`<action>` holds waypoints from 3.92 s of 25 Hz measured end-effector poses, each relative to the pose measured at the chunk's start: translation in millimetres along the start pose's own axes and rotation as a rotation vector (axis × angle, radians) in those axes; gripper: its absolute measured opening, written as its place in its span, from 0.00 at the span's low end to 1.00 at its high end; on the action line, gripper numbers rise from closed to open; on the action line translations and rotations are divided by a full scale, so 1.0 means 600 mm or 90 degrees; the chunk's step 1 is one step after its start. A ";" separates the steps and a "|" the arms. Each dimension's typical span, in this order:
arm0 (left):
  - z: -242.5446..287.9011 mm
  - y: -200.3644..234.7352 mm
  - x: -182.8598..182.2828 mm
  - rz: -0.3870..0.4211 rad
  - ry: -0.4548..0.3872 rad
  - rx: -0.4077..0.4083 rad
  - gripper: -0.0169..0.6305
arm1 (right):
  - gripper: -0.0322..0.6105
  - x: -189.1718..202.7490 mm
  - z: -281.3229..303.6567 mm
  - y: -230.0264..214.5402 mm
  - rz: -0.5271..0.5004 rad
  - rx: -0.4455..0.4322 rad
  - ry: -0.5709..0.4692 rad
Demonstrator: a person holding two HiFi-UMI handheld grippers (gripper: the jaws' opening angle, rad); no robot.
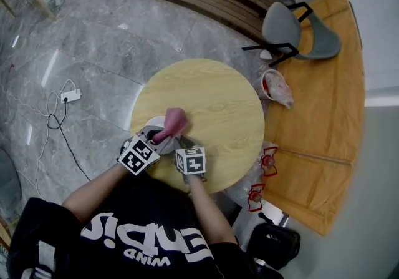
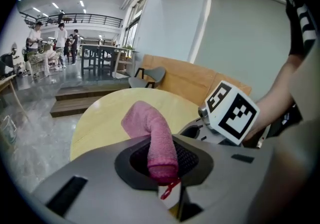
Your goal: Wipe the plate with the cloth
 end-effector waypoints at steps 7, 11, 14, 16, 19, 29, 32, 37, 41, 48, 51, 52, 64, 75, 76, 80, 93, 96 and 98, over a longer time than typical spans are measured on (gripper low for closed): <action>0.070 -0.018 0.009 0.021 0.085 0.026 0.10 | 0.21 0.003 0.001 -0.002 0.011 -0.003 -0.009; 0.094 -0.017 0.015 0.018 0.109 0.026 0.10 | 0.20 0.003 -0.001 -0.002 0.011 -0.001 -0.010; 0.105 -0.005 0.025 0.021 0.137 0.019 0.10 | 0.20 0.003 0.000 -0.002 0.010 -0.002 -0.012; 0.109 0.000 0.031 0.026 0.150 0.016 0.10 | 0.20 0.002 0.001 -0.001 0.011 -0.002 -0.012; 0.114 0.003 0.035 0.015 0.154 0.009 0.10 | 0.20 0.002 0.001 -0.002 0.013 -0.001 -0.014; 0.117 0.013 0.039 -0.033 0.145 0.012 0.10 | 0.20 0.002 0.002 -0.005 0.013 -0.004 -0.012; 0.113 0.016 0.042 -0.044 0.149 0.012 0.10 | 0.20 0.002 0.003 -0.003 0.016 -0.002 -0.015; 0.109 0.017 0.040 -0.047 0.153 0.000 0.10 | 0.20 0.004 0.000 -0.007 0.021 0.003 -0.020; 0.103 0.023 0.043 -0.048 0.157 -0.003 0.10 | 0.20 0.002 0.000 -0.005 0.024 0.006 -0.020; 0.094 0.040 0.049 -0.056 0.146 -0.023 0.10 | 0.20 0.004 0.000 -0.005 0.026 0.008 -0.022; 0.088 0.046 0.049 -0.058 0.142 -0.031 0.10 | 0.20 0.004 0.000 -0.005 0.029 0.008 -0.023; 0.086 0.048 0.050 -0.057 0.141 -0.033 0.10 | 0.20 0.004 0.000 -0.004 0.030 0.008 -0.023; 0.064 0.066 0.057 -0.038 0.145 -0.063 0.10 | 0.20 0.004 -0.001 -0.003 0.035 0.014 -0.024; 0.037 0.074 0.072 -0.061 0.144 -0.086 0.10 | 0.20 0.003 0.001 0.001 0.039 0.012 -0.030; 0.033 0.076 0.073 -0.064 0.142 -0.091 0.10 | 0.20 0.003 0.001 0.001 0.039 0.012 -0.030; 0.014 0.081 0.069 -0.069 0.131 -0.112 0.10 | 0.20 0.006 0.000 -0.001 0.041 0.013 -0.032; -0.029 0.042 0.041 -0.062 0.072 -0.099 0.10 | 0.20 0.007 -0.002 0.003 0.058 0.018 -0.036; -0.003 0.010 0.048 -0.045 0.086 -0.061 0.10 | 0.20 0.008 0.000 0.004 0.051 0.020 -0.036; 0.012 -0.010 0.057 -0.034 0.105 -0.039 0.10 | 0.20 0.009 0.002 0.005 0.049 0.021 -0.036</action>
Point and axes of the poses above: the fingertips, and each gripper's own axes: z forward along the fingers, y to its left, x out of its underside, the point moved 10 cm from there along -z, backward along the fingers, and after that the axes turned 2 degrees about -x, right-handed, at the moved point
